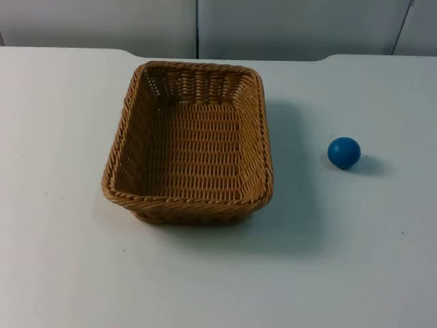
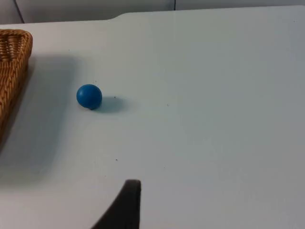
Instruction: Pick up the basket with the left hand and place the ball into the basket with the right hand.
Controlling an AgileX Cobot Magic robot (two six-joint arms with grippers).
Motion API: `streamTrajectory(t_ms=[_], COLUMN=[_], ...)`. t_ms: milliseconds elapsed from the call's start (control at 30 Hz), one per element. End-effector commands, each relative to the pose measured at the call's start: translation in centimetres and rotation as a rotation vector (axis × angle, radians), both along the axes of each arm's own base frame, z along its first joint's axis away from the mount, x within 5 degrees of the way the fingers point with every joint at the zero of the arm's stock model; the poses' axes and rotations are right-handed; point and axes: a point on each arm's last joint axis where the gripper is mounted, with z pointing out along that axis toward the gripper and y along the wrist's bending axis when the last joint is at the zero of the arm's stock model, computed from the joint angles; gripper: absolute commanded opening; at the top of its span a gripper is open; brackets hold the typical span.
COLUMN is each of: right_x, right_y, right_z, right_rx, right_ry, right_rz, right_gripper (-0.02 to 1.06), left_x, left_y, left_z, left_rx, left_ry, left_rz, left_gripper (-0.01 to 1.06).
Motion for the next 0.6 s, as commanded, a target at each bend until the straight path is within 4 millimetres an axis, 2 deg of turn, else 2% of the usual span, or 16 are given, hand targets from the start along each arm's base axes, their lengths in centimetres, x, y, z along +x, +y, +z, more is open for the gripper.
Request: streamTrajectory(t_ms=[0, 133, 200, 267, 300, 400, 433, 467, 567], right_x=[0.0, 0.0, 0.0, 0.0, 0.0, 0.0, 0.0, 0.0, 0.0], right_y=[0.1, 0.1, 0.1, 0.1, 0.1, 0.1, 0.1, 0.1, 0.0], right_z=[-0.2, -0.2, -0.2, -0.2, -0.2, -0.2, -0.1, -0.1, -0.1], right_rx=[0.006, 0.006, 0.006, 0.006, 0.006, 0.006, 0.006, 0.006, 0.002], right_ry=[-0.008, -0.008, -0.008, -0.008, -0.008, -0.008, -0.012, -0.012, -0.015], right_rz=[-0.005, -0.005, -0.005, -0.005, -0.005, -0.005, -0.005, -0.005, -0.007], right_gripper=[1.04, 1.04, 1.04, 1.04, 1.04, 1.04, 1.04, 1.04, 1.04], left_x=[-0.1, -0.2, 0.2, 1.6, 1.6, 4.2, 4.9, 4.9, 8.0], left_y=[0.0, -0.1, 0.1, 0.6, 0.6, 0.9, 0.9, 0.9, 0.8], left_z=[0.0, 0.3, 1.3, 3.2, 3.2, 7.4, 8.5, 8.5, 12.5], left_rx=[-0.009, -0.066, -0.042, 0.014, 0.014, 0.065, 0.069, 0.069, 0.081], left_ry=[-0.007, -0.016, 0.000, 0.019, 0.019, -0.057, -0.072, -0.072, -0.111], left_rz=[-0.006, 0.010, 0.027, 0.061, 0.061, 0.058, 0.055, 0.055, 0.039], left_gripper=[1.05, 1.05, 1.05, 1.05, 1.05, 1.05, 1.05, 1.05, 1.05])
